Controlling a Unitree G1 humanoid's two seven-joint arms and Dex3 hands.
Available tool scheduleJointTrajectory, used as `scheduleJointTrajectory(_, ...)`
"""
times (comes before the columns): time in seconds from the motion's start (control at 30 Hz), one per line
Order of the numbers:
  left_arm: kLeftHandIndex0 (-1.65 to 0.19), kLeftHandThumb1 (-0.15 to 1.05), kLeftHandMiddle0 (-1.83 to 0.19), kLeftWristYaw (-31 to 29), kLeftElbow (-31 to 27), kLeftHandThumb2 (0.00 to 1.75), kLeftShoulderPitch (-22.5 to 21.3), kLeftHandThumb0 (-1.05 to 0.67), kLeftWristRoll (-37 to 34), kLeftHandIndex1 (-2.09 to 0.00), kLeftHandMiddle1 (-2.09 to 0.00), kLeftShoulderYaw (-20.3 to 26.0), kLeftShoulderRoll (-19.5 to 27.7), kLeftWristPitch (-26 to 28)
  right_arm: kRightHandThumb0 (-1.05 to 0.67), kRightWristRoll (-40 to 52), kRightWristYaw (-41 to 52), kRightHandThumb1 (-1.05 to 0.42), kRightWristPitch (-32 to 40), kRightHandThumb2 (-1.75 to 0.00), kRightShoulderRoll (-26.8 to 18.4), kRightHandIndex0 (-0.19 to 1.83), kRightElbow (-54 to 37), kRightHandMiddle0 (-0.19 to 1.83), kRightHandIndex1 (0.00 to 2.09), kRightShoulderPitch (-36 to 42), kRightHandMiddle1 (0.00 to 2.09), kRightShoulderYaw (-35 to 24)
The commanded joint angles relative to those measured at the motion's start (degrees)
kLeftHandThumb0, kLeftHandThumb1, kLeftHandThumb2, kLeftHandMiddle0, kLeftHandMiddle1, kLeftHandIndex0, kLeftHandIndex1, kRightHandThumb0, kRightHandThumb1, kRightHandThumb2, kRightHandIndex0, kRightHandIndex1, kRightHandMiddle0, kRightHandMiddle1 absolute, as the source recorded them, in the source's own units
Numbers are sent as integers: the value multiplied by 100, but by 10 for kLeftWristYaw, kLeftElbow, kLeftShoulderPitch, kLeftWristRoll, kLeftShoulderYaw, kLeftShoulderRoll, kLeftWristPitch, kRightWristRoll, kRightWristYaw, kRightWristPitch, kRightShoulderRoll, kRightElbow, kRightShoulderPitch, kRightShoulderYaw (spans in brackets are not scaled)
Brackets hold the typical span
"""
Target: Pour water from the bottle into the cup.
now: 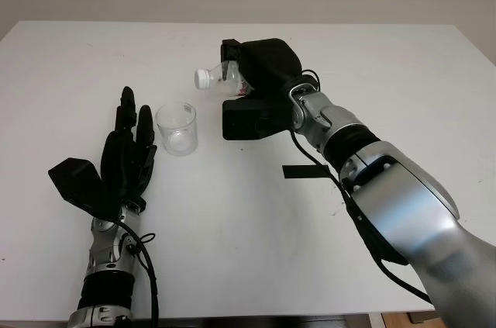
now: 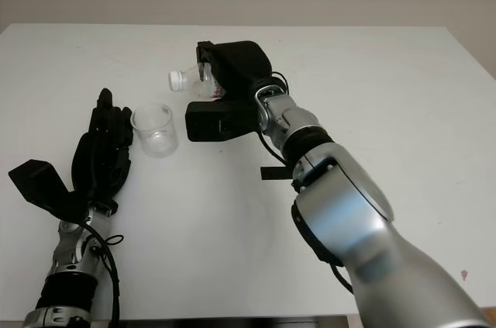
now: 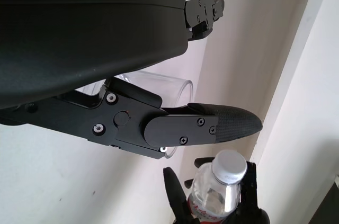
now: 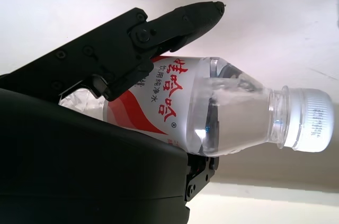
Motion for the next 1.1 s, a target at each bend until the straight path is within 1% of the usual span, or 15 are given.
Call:
scheduleJointTrajectory(0.0, 16, 105, 12, 2, 17, 39, 14, -74, 4, -5, -6, -2, -9, 3, -39, -17, -16, -105, 14, -21, 9, 106, -3, 58, 209, -28, 209, 18)
scheduleJointTrajectory(0.17, 17, 105, 13, -2, 21, 40, 13, -74, 6, -5, -5, -3, -9, 1, -40, -32, -39, -105, 37, -16, 26, 101, 0, 46, 209, -32, 209, 35)
scheduleJointTrajectory(0.2, 16, 105, 13, -1, 23, 41, 12, -74, 6, -5, -5, -3, -10, -2, -40, -30, -38, -105, 39, -15, 29, 99, 0, 36, 209, -34, 209, 34)
scheduleJointTrajectory(0.23, 16, 105, 13, 1, 24, 41, 12, -74, 7, -5, -5, -3, -12, -4, -41, -27, -39, -105, 42, -14, 34, 96, 0, 25, 209, -36, 205, 31)
scheduleJointTrajectory(0.27, 16, 105, 12, 3, 25, 40, 12, -75, 7, -6, -6, -2, -14, -5, -44, -25, -40, -105, 45, -10, 38, 92, 0, 21, 209, -38, 188, 30)
scheduleJointTrajectory(0.33, 15, 105, 12, 8, 27, 40, 11, -75, 9, -6, -6, -2, -17, -10, -46, -24, -42, -105, 46, -7, 45, 90, -1, 22, 209, -42, 168, 28)
scheduleJointTrajectory(0.37, 14, 105, 11, 10, 29, 39, 11, -75, 11, -6, -6, -2, -18, -12, -46, -27, -43, -104, 48, -6, 49, 88, 0, 22, 209, -45, 165, 32)
scheduleJointTrajectory(0.47, 14, 105, 11, 14, 34, 41, 10, -75, 15, -6, -6, -4, -20, -19, -46, -36, -41, -105, 52, -11, 57, 88, 1, 20, 209, -52, 181, 42)
scheduleJointTrajectory(0.6, 14, 105, 11, 17, 39, 41, 8, -76, 15, -6, -6, -2, -24, -23, -45, -49, -39, -105, 54, -16, 61, 84, 3, 14, 209, -58, 189, 59)
scheduleJointTrajectory(0.67, 14, 105, 11, 17, 42, 41, 8, -76, 14, -6, -6, 0, -24, -24, -44, -61, -43, -105, 49, -13, 60, 84, 3, 17, 209, -60, 180, 73)
scheduleJointTrajectory(0.7, 14, 105, 10, 17, 43, 41, 7, -76, 14, -6, -6, 0, -24, -24, -44, -68, -47, -104, 47, -9, 59, 83, 3, 23, 209, -61, 164, 79)
scheduleJointTrajectory(0.77, 14, 105, 11, 14, 47, 41, 7, -76, 14, -6, -6, 1, -22, -25, -44, -93, -63, -102, 50, -6, 56, 85, 4, 28, 209, -62, 152, 105)
scheduleJointTrajectory(0.83, 14, 105, 11, 11, 49, 41, 7, -76, 13, -6, -5, 1, -21, -26, -43, -116, -80, -101, 55, -5, 54, 94, 6, 31, 209, -63, 160, 128)
scheduleJointTrajectory(0.9, 14, 105, 11, 9, 50, 40, 8, -76, 11, -6, -5, 3, -21, -26, -44, -138, -85, -102, 63, -6, 53, 99, 8, 25, 209, -65, 176, 151)
scheduleJointTrajectory(1.07, 14, 105, 10, 10, 47, 39, 10, -76, 9, -6, -6, 4, -23, -24, -42, -168, -96, -102, 67, -5, 49, 101, 10, 22, 209, -67, 184, 182)
